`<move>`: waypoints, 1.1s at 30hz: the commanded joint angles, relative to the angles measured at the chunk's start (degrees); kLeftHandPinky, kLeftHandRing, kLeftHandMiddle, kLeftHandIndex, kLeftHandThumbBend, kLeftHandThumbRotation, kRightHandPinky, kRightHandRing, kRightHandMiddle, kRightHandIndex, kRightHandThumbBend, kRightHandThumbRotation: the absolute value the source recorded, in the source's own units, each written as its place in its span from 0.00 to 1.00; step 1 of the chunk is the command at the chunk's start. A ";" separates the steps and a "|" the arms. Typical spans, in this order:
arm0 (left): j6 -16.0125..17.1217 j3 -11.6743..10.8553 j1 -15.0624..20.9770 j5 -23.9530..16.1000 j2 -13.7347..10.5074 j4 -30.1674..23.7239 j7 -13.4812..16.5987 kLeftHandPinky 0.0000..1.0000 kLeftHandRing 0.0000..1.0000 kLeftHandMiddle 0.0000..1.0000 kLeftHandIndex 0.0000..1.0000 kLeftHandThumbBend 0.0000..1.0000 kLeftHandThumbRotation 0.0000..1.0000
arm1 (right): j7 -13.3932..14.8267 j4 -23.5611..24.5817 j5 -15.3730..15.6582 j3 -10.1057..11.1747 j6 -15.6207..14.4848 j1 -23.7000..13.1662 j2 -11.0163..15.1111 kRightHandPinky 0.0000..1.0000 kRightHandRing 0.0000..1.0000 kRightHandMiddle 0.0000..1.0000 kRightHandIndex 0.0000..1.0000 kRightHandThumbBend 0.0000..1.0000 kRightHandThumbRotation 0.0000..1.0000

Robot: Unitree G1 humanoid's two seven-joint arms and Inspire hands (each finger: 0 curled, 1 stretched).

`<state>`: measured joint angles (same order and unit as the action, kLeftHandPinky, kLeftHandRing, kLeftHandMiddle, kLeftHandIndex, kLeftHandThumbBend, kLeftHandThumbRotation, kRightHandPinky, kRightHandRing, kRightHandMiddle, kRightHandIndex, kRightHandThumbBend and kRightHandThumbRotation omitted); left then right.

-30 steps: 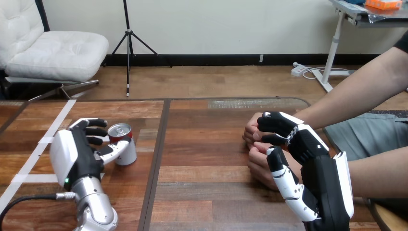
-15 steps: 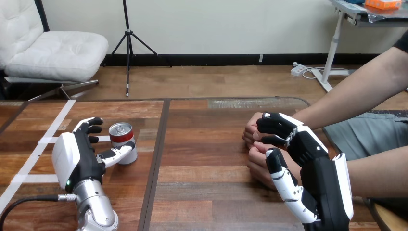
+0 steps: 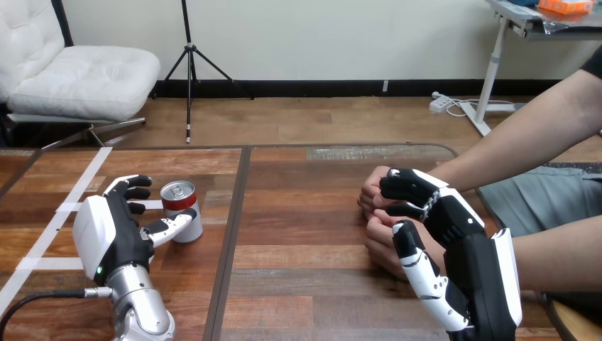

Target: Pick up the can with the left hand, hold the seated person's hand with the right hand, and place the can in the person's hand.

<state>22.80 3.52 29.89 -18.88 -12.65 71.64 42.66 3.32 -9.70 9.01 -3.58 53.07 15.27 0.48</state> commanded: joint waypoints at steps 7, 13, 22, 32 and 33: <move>-0.19 0.84 3.09 -1.08 -0.70 -0.81 1.43 0.53 0.64 0.68 0.68 0.91 0.11 | -0.18 1.46 -0.63 -0.09 0.66 -2.52 -0.01 0.65 0.73 0.73 0.74 0.50 0.60; -0.97 1.08 3.15 -1.26 -0.84 -0.51 1.39 0.57 0.67 0.71 0.71 0.92 0.10 | -0.30 1.59 -0.78 -0.20 0.46 -2.50 0.01 0.66 0.73 0.74 0.74 0.50 0.59; -2.17 1.22 3.46 -1.21 -1.01 -0.14 0.31 0.60 0.70 0.75 0.74 0.93 0.14 | 0.01 1.44 -0.43 0.00 0.56 -2.46 -0.13 0.66 0.73 0.74 0.74 0.51 0.59; -3.86 1.61 4.27 -1.28 -1.01 0.40 -1.11 0.61 0.71 0.77 0.75 0.93 0.18 | 0.07 1.26 -0.29 0.02 0.97 -2.45 -0.15 0.66 0.73 0.74 0.74 0.50 0.59; -3.97 1.60 4.32 -1.23 -1.01 0.41 -1.30 0.62 0.71 0.77 0.75 0.93 0.18 | 0.06 1.24 -0.30 0.02 1.01 -2.46 -0.14 0.66 0.73 0.74 0.74 0.50 0.59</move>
<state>19.28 4.12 29.90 -19.02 -12.66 71.80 42.21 3.31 -9.70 9.02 -3.68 53.08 15.27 0.41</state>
